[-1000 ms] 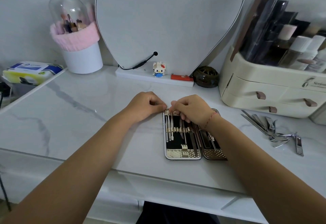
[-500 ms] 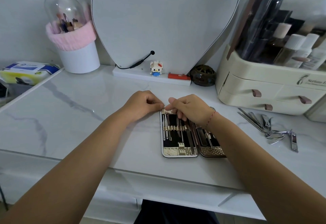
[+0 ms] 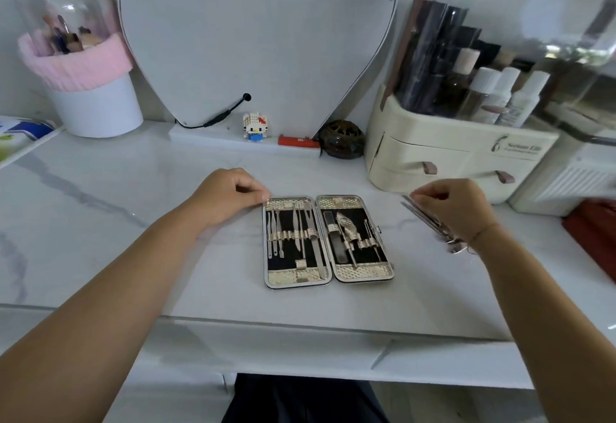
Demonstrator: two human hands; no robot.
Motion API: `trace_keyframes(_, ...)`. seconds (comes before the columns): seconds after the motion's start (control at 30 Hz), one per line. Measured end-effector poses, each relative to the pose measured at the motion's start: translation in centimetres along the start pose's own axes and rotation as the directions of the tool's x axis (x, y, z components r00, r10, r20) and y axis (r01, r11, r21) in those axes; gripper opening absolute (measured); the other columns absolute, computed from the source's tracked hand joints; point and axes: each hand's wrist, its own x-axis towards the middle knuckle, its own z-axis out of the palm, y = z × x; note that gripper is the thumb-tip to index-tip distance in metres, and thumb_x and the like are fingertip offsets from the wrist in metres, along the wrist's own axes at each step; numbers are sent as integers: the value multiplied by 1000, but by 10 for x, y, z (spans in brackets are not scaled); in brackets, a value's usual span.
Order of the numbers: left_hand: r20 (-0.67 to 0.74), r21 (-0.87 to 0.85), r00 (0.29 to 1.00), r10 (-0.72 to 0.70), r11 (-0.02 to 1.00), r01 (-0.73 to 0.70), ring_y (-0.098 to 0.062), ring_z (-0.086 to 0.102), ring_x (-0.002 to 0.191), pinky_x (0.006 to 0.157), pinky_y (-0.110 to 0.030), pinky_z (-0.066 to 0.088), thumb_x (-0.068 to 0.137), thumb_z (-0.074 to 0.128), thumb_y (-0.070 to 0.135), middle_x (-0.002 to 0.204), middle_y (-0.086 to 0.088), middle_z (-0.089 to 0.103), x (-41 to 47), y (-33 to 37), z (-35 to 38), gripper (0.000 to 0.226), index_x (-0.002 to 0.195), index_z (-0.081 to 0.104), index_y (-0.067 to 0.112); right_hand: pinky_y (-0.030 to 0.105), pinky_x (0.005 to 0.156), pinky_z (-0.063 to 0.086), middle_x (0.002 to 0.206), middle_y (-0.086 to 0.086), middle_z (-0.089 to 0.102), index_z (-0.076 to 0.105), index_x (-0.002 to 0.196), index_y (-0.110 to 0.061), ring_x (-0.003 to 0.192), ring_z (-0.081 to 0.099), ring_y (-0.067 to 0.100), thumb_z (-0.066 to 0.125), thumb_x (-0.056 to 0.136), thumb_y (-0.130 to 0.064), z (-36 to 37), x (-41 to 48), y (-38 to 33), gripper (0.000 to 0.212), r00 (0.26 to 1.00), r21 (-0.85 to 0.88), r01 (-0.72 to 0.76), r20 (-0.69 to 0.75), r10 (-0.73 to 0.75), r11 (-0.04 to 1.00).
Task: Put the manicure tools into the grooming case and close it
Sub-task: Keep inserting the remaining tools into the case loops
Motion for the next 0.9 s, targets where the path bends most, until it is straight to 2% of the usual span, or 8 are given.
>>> trace_keyframes(0.07, 2, 26, 1000, 8, 1000, -8, -12, 63, 85, 85, -24, 45, 76, 77, 15, 90, -4, 68, 0, 0, -1, 5, 80, 76, 15, 31, 43, 52, 60, 4, 60, 73, 81, -16, 44, 55, 18, 60, 85, -15, -4, -4, 11, 13, 994, 13, -83, 74, 82, 996)
trace_keyframes(0.17, 8, 70, 1000, 15, 997, -15, -13, 64, 88, 88, -26, 45, 76, 76, 17, 91, -2, 69, 0, 1, -2, 5, 81, 76, 17, 28, 39, 50, 75, 12, 54, 70, 88, -22, 41, 54, 10, 51, 88, -16, 2, -4, 25, 20, 990, -139, -12, 140, 31, 990)
trace_keyframes(0.3, 15, 85, 999, 31, 996, -32, -10, 63, 85, 84, -22, 44, 76, 76, 17, 89, 2, 68, -2, 4, -2, 8, 76, 74, 24, 39, 85, 48, 79, -8, 41, 68, 107, -33, 80, 53, 24, 47, 92, -24, 9, -6, 30, 28, 986, -317, 86, 161, -35, 945)
trace_keyframes(0.4, 14, 101, 1000, 25, 995, -26, -8, 62, 84, 81, -19, 42, 77, 76, 17, 89, 3, 68, -1, 4, -2, 10, 75, 74, 27, 36, 93, 34, 90, -4, 40, 66, 112, -32, 101, 51, 24, 49, 92, -27, 10, -10, 27, 27, 988, -380, 98, 150, -44, 920)
trace_keyframes(0.5, 16, 100, 1000, 23, 995, -25, -6, 62, 84, 79, -17, 41, 77, 76, 17, 88, 5, 68, -2, 5, -3, 12, 74, 73, 28, 37, 88, 41, 80, -10, 43, 70, 101, -28, 85, 53, 18, 62, 85, -25, 10, -11, 23, 18, 986, -314, 109, 152, -64, 943)
trace_keyframes(0.63, 12, 79, 1000, 17, 997, -18, -7, 62, 83, 80, -18, 42, 77, 75, 16, 88, 3, 67, -4, 7, -2, 10, 75, 74, 25, 30, 55, 50, 72, -11, 52, 71, 76, -26, 66, 53, 13, 70, 77, -21, 8, -6, 18, 5, 988, -232, 59, 150, -24, 971)
trace_keyframes(0.77, 7, 76, 1000, 15, 997, -16, -9, 61, 83, 84, -23, 44, 77, 76, 15, 88, 2, 67, -4, 7, -2, 9, 75, 74, 24, 39, 60, 56, 69, -7, 54, 70, 73, -21, 63, 61, 24, 67, 79, -22, 5, -1, 11, 7, 971, -288, 20, 234, 50, 958)
trace_keyframes(0.9, 9, 86, 1000, 17, 996, -18, -10, 62, 83, 86, -25, 44, 77, 76, 15, 87, 4, 67, -4, 7, -3, 11, 74, 74, 26, 36, 52, 56, 68, -4, 56, 69, 78, -16, 66, 67, 34, 58, 84, -21, 3, 1, 7, 13, 949, -340, 27, 306, 84, 940)
